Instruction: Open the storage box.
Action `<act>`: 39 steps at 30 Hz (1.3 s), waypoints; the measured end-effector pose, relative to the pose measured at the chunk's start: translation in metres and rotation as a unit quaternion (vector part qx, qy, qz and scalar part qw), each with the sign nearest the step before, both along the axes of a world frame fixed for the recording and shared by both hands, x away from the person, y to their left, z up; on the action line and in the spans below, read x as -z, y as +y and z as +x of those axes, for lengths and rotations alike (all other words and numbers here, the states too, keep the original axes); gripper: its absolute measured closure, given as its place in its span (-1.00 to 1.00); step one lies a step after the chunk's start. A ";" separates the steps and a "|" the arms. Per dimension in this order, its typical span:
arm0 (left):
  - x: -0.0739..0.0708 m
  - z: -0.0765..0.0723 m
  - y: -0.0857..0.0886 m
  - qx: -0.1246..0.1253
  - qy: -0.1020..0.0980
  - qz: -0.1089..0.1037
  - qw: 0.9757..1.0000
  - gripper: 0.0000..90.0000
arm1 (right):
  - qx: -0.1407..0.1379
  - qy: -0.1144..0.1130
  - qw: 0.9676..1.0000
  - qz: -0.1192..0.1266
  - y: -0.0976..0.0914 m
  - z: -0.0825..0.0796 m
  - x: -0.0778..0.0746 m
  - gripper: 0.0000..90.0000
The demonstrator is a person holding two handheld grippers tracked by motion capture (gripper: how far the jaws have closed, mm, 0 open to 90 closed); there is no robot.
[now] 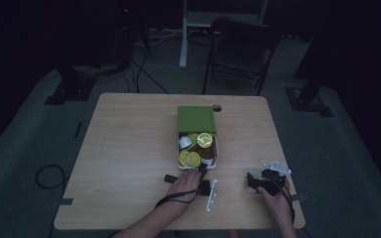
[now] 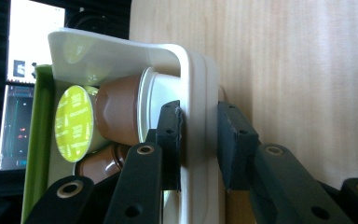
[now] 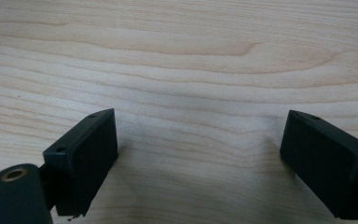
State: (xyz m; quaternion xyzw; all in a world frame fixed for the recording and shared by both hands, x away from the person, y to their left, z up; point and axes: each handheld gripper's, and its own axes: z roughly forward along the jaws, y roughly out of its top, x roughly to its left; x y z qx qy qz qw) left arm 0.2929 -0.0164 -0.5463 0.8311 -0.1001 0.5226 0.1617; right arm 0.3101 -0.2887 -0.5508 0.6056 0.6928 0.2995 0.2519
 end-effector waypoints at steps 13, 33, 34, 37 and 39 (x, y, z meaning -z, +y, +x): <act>-0.001 -0.014 0.003 0.003 0.007 -0.001 1.000 0.63 | 0.000 0.000 1.000 0.000 0.000 0.000 0.000 -0.76; -0.004 -0.026 0.004 0.006 0.017 -0.004 1.000 0.63 | 0.000 0.000 1.000 0.000 0.000 0.000 0.000 -0.76; -0.004 -0.026 0.004 0.006 0.019 -0.006 1.000 0.63 | 0.000 0.000 1.000 0.000 0.000 0.000 0.000 -0.76; -0.004 -0.027 0.003 0.006 0.022 -0.007 1.000 0.63 | 0.000 0.000 1.000 0.000 0.000 0.000 0.000 -0.76; -0.004 -0.027 0.002 0.006 0.022 -0.008 1.000 0.63 | 0.000 0.000 1.000 0.000 0.000 0.000 0.000 -0.76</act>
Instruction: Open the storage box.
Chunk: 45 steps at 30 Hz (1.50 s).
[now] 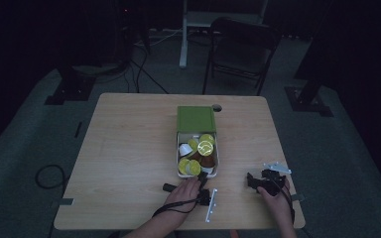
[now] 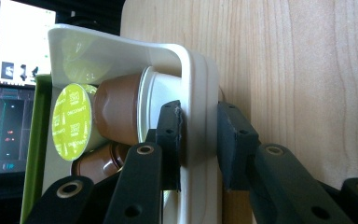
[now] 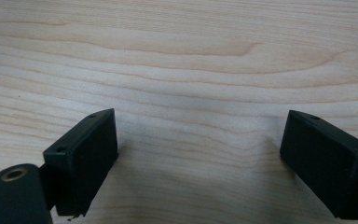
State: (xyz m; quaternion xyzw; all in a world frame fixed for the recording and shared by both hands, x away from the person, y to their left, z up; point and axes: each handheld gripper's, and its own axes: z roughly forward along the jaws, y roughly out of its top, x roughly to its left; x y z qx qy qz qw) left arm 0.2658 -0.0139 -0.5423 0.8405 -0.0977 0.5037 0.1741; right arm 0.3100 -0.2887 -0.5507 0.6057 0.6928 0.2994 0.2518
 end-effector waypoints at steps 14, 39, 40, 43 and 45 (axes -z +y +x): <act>-0.005 -0.005 0.000 0.007 0.034 -0.015 0.999 0.38 | 0.000 0.000 1.000 0.000 0.000 0.000 0.000 -0.76; -0.032 -0.014 0.025 0.007 0.173 -0.137 0.975 0.40 | 0.000 0.000 1.000 0.000 0.000 0.000 0.000 -0.76; -0.033 -0.014 0.026 0.006 0.177 -0.138 0.974 0.40 | 0.000 0.000 1.000 0.000 0.000 0.000 0.000 -0.76; -0.033 -0.015 0.032 0.003 0.184 -0.140 0.973 0.40 | 0.000 0.000 1.000 0.000 0.000 0.000 0.000 -0.76; -0.033 -0.015 0.036 -0.004 0.189 -0.143 0.971 0.41 | 0.000 0.000 1.000 0.000 0.000 0.000 0.000 -0.76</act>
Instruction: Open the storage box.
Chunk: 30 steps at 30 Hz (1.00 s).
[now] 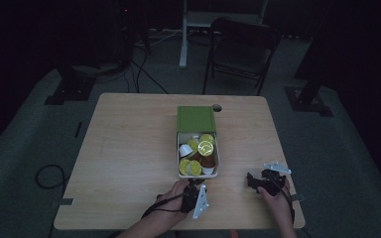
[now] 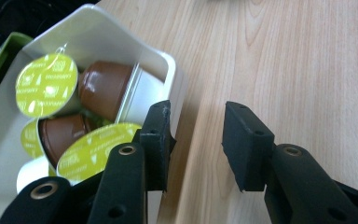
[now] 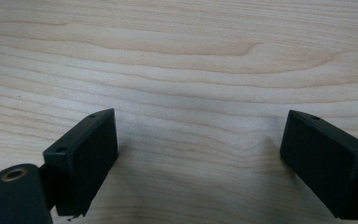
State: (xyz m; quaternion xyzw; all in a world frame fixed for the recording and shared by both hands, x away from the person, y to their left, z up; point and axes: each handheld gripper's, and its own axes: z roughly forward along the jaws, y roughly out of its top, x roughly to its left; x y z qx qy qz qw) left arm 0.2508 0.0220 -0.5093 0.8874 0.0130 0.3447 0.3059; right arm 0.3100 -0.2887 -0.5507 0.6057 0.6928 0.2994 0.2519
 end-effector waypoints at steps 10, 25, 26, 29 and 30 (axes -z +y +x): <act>-0.001 -0.002 0.017 -0.012 0.027 -0.013 0.999 0.41 | 0.000 0.000 1.000 0.000 0.000 0.000 0.000 -0.76; 0.004 -0.005 0.051 -0.048 0.046 -0.020 0.998 0.41 | 0.000 0.000 1.000 0.000 0.000 0.000 0.000 -0.76; 0.004 -0.005 0.053 -0.052 0.047 -0.020 0.997 0.41 | 0.000 0.000 1.000 0.000 0.000 0.000 0.000 -0.76; 0.005 -0.004 0.060 -0.060 0.049 -0.021 0.997 0.41 | 0.000 0.000 1.000 0.000 0.000 0.000 0.000 -0.76; 0.005 -0.004 0.063 -0.063 0.051 -0.021 0.996 0.41 | 0.000 0.000 1.000 0.000 0.000 0.000 0.000 -0.76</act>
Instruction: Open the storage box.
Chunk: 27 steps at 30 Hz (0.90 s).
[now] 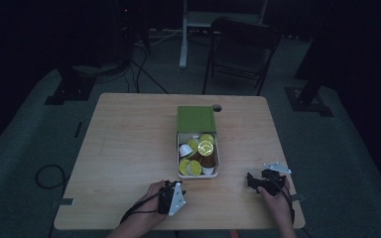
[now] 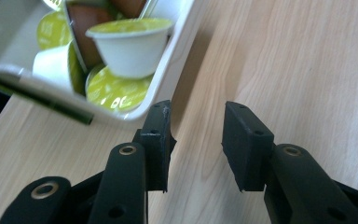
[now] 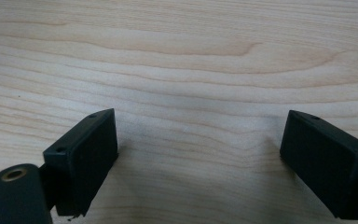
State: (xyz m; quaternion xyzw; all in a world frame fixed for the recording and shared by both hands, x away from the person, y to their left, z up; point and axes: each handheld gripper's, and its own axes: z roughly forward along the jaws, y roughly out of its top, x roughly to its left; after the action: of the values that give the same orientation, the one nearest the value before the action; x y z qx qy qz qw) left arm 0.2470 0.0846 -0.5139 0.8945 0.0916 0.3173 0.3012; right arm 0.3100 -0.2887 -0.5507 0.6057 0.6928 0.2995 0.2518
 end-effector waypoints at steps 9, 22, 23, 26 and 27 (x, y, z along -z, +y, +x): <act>0.000 0.006 0.020 -0.032 0.002 -0.007 0.999 0.40 | 0.000 0.000 1.000 0.000 0.000 0.000 0.000 -0.76; 0.002 0.015 0.042 -0.072 0.022 -0.035 0.997 0.38 | 0.000 0.000 1.000 0.000 0.000 0.000 0.000 -0.76; 0.002 0.016 0.044 -0.075 0.025 -0.038 0.996 0.38 | 0.000 0.000 1.000 0.000 0.000 0.000 0.000 -0.76; 0.002 0.018 0.050 -0.089 0.029 -0.046 0.995 0.35 | 0.000 0.000 1.000 0.000 0.000 0.000 0.000 -0.76; 0.002 0.018 0.050 -0.089 0.029 -0.046 0.995 0.34 | 0.000 0.000 1.000 0.000 0.000 0.000 0.000 -0.76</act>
State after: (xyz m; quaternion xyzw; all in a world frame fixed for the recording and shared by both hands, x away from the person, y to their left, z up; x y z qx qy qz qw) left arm 0.2653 0.1343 -0.5161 0.8770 0.1939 0.3121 0.3096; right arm 0.3100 -0.2887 -0.5508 0.6056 0.6928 0.2995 0.2520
